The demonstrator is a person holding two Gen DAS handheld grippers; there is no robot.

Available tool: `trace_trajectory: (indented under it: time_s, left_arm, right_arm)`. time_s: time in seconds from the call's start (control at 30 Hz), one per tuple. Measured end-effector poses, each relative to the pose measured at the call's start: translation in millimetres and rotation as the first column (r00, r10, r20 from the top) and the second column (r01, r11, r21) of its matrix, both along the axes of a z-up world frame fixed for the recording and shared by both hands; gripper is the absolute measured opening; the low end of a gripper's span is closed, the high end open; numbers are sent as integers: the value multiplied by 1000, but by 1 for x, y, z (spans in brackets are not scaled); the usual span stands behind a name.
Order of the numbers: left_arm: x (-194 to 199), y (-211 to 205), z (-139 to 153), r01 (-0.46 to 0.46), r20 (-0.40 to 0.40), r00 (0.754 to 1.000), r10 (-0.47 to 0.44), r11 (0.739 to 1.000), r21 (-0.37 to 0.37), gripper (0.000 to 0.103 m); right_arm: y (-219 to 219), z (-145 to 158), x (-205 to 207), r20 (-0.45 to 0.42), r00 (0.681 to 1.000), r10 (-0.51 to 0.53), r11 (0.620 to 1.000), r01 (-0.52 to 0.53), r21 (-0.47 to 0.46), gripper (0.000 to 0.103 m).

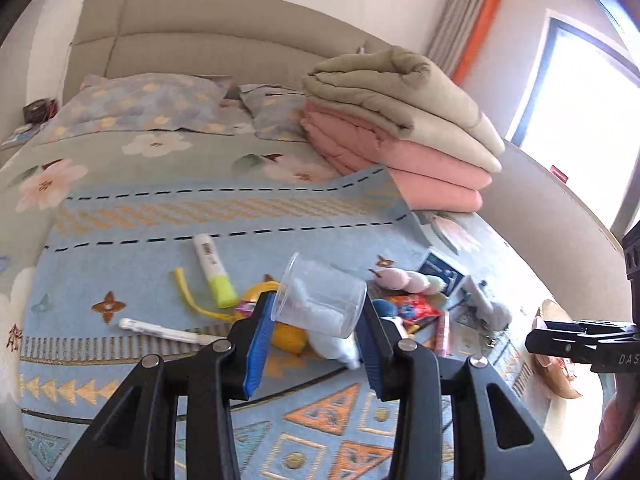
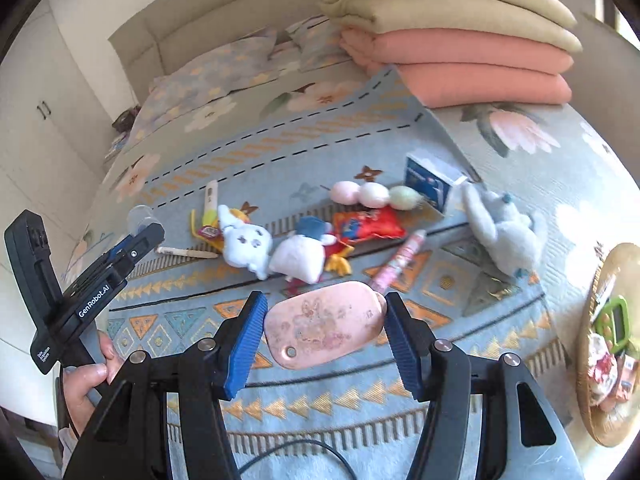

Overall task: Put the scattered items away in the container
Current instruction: 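Carry the plastic cup with the left tool while the right tool carries the pink case to the basket, then open the left tool to drop the cup while the right tool releases the pink case, then move both open tools back over the rug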

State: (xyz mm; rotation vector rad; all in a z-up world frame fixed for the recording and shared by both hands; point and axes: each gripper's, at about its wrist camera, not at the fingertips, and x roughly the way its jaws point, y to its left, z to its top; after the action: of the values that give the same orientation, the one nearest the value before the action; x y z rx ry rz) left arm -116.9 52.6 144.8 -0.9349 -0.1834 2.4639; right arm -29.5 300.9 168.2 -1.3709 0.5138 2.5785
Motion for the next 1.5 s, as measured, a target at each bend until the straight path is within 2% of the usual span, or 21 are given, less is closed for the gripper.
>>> trace_trajectory:
  time_s: [0.13,0.27,0.37,0.47,0.57,0.7,0.83,1.03,1.2,1.23,1.27,1.33,1.4,1.5]
  left_arm:
    - [24,66,18,144,-6,990,-144,989,31,36]
    - [50,141,27,294,-15,956,-294,956,9,36]
    - [68,195,29,396,-8,918,-396,918,30,36]
    - [78,247,29,472,13,880,-474,878,82,36]
    - [88,296,26,548,37,831,-555,828,123,36]
    - [105,356,17,629,62,772,-633,774,69,36]
    - [113,397,0,676,114,729,-675,736,34,36]
    - [110,423,-32,691,214,695,-687,720,66,36]
    - [110,430,-46,695,263,682,-682,717,56,38]
    - [110,430,-48,693,274,681,-679,719,57,46]
    - [110,429,-50,688,284,682,-674,723,61,59]
    - [108,425,-52,674,304,685,-662,734,80,74]
    - [109,420,-50,677,305,676,-671,729,100,74]
    - [111,409,-41,686,284,684,-672,725,64,74]
  right_arm:
    - [55,7,55,-18,992,-123,992,123,-11,59]
    - [107,10,103,-28,967,-254,967,253,-16,59]
    - [144,10,134,-27,939,-343,939,343,-6,59]
    - [177,8,159,-22,909,-417,909,417,-9,59]
    - [203,5,181,-25,881,-472,882,472,-3,59]
    - [228,-6,194,-14,855,-519,855,518,-12,59]
    - [244,-24,201,7,838,-545,838,545,-37,59]
    - [260,-41,206,46,819,-572,818,574,-43,59]
    - [268,-52,207,57,802,-595,800,598,-58,59]
    - [270,-54,206,58,799,-599,797,602,-61,59]
    - [273,-57,204,59,796,-603,793,606,-68,59]
    - [277,-61,199,65,791,-608,786,612,-93,59]
    - [279,-66,196,77,789,-610,780,615,-119,60]
    - [278,-65,196,94,786,-611,777,618,-119,62]
